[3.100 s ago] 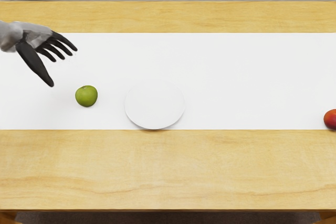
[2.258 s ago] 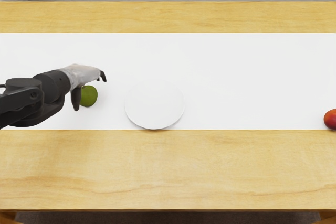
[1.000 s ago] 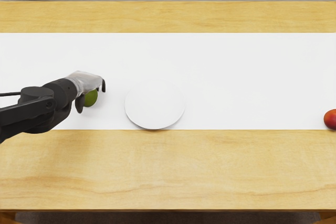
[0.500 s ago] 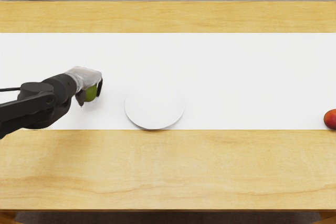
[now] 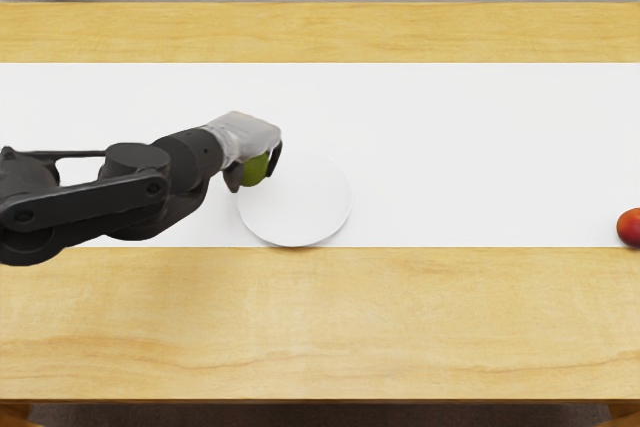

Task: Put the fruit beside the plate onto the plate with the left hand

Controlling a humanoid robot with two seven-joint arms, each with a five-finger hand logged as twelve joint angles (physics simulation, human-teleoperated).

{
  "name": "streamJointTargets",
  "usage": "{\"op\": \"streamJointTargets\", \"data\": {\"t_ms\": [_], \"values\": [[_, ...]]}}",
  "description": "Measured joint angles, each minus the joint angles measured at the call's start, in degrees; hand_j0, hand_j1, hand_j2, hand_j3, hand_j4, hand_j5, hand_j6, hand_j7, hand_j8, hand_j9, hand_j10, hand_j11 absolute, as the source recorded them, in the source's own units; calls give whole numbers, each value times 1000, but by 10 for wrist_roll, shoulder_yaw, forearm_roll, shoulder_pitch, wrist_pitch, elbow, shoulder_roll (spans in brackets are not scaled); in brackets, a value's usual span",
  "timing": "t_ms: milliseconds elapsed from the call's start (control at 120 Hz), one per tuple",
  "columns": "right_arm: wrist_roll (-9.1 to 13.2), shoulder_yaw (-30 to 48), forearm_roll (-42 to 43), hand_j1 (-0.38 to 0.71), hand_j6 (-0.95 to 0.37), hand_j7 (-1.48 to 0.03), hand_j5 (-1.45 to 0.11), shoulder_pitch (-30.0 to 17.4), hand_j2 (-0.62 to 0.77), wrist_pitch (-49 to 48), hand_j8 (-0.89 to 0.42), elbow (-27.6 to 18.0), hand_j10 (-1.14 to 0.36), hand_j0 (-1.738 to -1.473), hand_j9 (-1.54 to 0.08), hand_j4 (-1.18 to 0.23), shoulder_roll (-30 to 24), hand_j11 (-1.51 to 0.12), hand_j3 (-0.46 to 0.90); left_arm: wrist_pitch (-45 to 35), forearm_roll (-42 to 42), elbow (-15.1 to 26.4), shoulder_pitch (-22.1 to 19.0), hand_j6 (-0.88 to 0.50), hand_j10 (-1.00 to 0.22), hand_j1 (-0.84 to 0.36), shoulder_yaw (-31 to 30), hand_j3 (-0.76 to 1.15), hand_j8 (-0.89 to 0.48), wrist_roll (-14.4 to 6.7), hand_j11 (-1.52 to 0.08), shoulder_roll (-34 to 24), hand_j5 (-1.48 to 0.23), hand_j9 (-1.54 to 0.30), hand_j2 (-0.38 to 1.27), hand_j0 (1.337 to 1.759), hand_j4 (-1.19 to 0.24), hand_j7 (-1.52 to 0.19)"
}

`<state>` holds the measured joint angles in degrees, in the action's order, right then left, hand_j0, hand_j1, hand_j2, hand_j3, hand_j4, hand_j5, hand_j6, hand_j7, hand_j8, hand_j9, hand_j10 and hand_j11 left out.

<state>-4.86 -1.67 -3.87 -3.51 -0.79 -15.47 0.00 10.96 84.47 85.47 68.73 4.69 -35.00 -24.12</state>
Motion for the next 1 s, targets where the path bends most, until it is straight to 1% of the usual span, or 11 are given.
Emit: {"op": "streamJointTargets", "data": {"t_ms": [67,217,342,358,367,375,408,525,650,867,1000], "values": [[0,0,0,-305,-36,-47,-47,0,-7,0,-36,0,-36,-1658,-47,-36,0,-47,0,0,-15,6,1,-295,-534,-223,1,0,-305,9,-993,6,-999,-1004,227,1651,-726,-1019],[0,0,0,-305,-36,-47,-47,0,-7,0,-36,0,-36,-1658,-47,-36,0,-47,0,1,-33,8,-9,-271,-508,-250,-1,0,-284,46,-990,25,-1010,-1012,216,1652,-716,-1021],[0,0,0,-305,-36,-47,-47,0,-7,0,-36,0,-36,-1658,-47,-36,0,-47,0,1,-35,8,-12,-267,-495,-284,-4,0,-273,58,-987,24,-997,-1008,328,1652,-718,-1009],[0,0,0,-305,-36,-47,-47,0,-7,0,-36,0,-36,-1658,-47,-36,0,-47,0,1,-35,8,-12,-268,-496,-280,-4,0,-274,59,-982,24,-991,-1004,322,1652,-720,-1004],[0,0,0,-305,-36,-47,-47,0,-7,0,-36,0,-36,-1658,-47,-36,0,-47,0,1,-35,8,-12,-254,-464,-204,-4,0,-247,59,-981,23,-989,-1004,51,1650,-715,-1005],[0,0,0,-305,-36,-47,-47,0,-7,0,-36,0,-36,-1658,-47,-36,0,-47,0,2,-35,8,-12,-258,-469,-203,-4,0,-255,59,-976,23,-981,-997,74,1650,-711,-997],[0,0,0,-305,-36,-47,-47,0,-8,0,-36,0,-36,-1658,-47,-36,0,-47,0,2,-35,7,-14,-291,-506,-197,-4,0,-297,60,-935,24,-937,-954,110,1651,-684,-952],[0,0,0,-305,-36,-47,-47,0,-8,0,-36,0,-36,-1658,-47,-36,0,-47,0,-2,-35,2,-19,-278,-398,-93,-3,0,-280,61,-674,26,-675,-685,85,1654,-499,-684],[0,0,0,-305,-36,-47,-47,0,-8,0,-36,0,-36,-1658,-47,-36,0,-47,0,-2,-65,-1,-11,-266,-331,-27,12,0,-267,61,-514,20,-515,-520,70,1656,-385,-519],[0,0,0,-305,-36,-47,-47,0,-7,0,-36,0,-36,-1658,-47,-36,0,-47,0,62,-197,13,16,-256,-278,25,90,0,-256,58,-389,-55,-390,-391,58,1657,-297,-391],[0,0,0,-305,-36,-47,-47,0,-7,0,-36,0,-36,-1658,-47,-36,0,-47,0,172,-388,5,11,-254,-265,38,172,0,-254,57,-357,-166,-358,-359,55,1658,-275,-359]]}}
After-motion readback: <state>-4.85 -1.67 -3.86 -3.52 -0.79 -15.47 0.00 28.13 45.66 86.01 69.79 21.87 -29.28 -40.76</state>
